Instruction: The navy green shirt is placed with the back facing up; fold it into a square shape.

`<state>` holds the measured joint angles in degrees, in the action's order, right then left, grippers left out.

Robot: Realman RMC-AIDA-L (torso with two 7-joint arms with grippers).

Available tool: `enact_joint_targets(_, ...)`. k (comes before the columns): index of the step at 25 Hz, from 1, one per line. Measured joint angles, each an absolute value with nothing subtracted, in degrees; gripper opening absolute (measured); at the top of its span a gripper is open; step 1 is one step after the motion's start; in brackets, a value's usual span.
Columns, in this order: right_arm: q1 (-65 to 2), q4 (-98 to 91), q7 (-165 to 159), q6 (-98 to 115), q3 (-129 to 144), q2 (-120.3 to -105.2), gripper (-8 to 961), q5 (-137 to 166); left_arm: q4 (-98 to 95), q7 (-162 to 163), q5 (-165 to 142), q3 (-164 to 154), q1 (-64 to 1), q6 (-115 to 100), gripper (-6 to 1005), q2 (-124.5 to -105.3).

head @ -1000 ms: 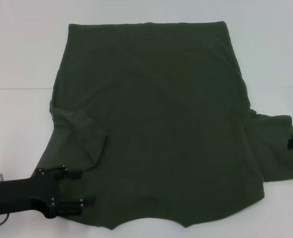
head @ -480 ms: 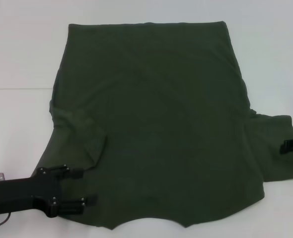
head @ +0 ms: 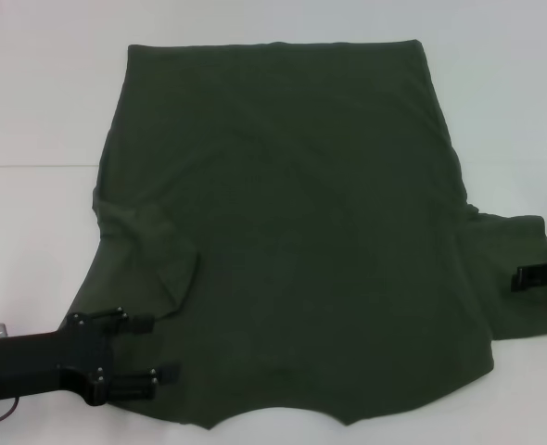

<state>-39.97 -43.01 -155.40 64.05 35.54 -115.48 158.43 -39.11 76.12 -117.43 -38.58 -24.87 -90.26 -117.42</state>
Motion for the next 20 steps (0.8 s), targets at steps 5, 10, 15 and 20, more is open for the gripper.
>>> enact_joint_targets(5, -40.2, -42.2, -155.4, 63.1, 36.1, -115.6, 921, 158.4, -39.1, 76.3, -117.4, -38.6, -25.0, -90.3, 861, -117.42)
enact_joint_targets(10, -40.2, -41.6, -155.4, 62.3, 36.2, -115.61, 921, 158.4, -39.1, 76.3, -117.4, -38.6, -25.1, -90.3, 861, -117.42)
enact_joint_targets(15, -40.4, -40.9, -155.4, 61.5, 36.8, -115.58, 921, 158.3, -39.1, 76.3, -117.4, -38.6, -25.1, -90.3, 861, -117.42)
enact_joint_targets(20, -40.7, -40.4, -155.4, 61.1, 37.3, -115.62, 920, 158.5, -39.1, 76.3, -117.4, -38.5, -25.1, -90.3, 861, -117.42)
